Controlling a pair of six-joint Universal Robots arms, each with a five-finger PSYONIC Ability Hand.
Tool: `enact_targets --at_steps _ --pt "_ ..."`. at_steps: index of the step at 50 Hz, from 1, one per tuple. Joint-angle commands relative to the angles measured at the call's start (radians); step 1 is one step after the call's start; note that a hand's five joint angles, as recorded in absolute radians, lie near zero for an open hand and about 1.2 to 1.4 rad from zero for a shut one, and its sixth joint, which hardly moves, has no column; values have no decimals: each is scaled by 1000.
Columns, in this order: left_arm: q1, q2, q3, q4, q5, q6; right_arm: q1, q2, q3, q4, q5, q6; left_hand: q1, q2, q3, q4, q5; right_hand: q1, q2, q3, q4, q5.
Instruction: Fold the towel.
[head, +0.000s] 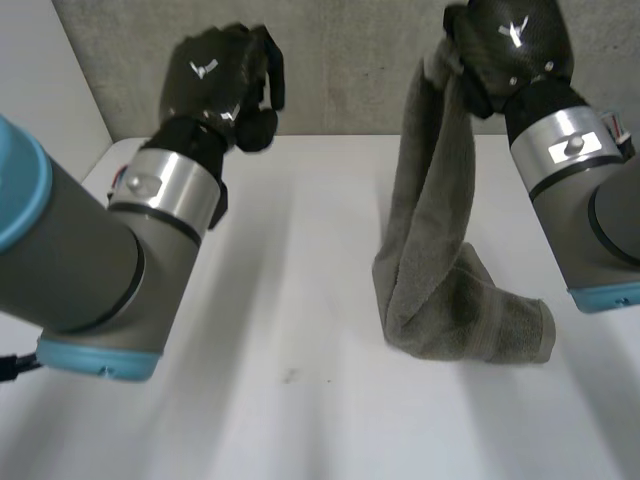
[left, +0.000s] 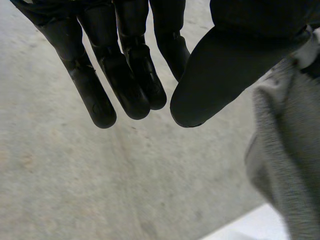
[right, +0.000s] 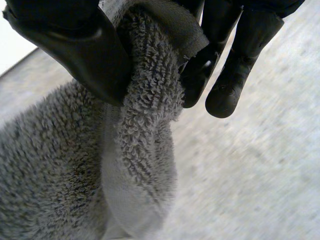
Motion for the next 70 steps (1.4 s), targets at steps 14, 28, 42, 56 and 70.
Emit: enact_targets --at_steps 14,28,42,56,70 --pt "-16 -85 -158 7 26 -9 -9 -193 9 305 -34 44 -490 -507 -506 -507 -498 66 97 78 62 75" --pt "-21 -343 32 25 88 -78 -15 -398 74 423 -154 47 -523 -539 -539 -539 -530 66 97 78 62 75" --pt "-36 -555 184 19 292 -285 -14 -484 111 452 -157 47 -514 -531 -530 -530 -521 66 97 78 62 75" --pt "-52 -660 322 -35 379 -515 -18 -487 134 451 -158 47 196 179 180 180 189 66 97 78 62 75" --pt "139 -308 305 -101 57 -409 -109 -470 118 438 -167 44 196 179 180 180 189 66 97 78 62 75"
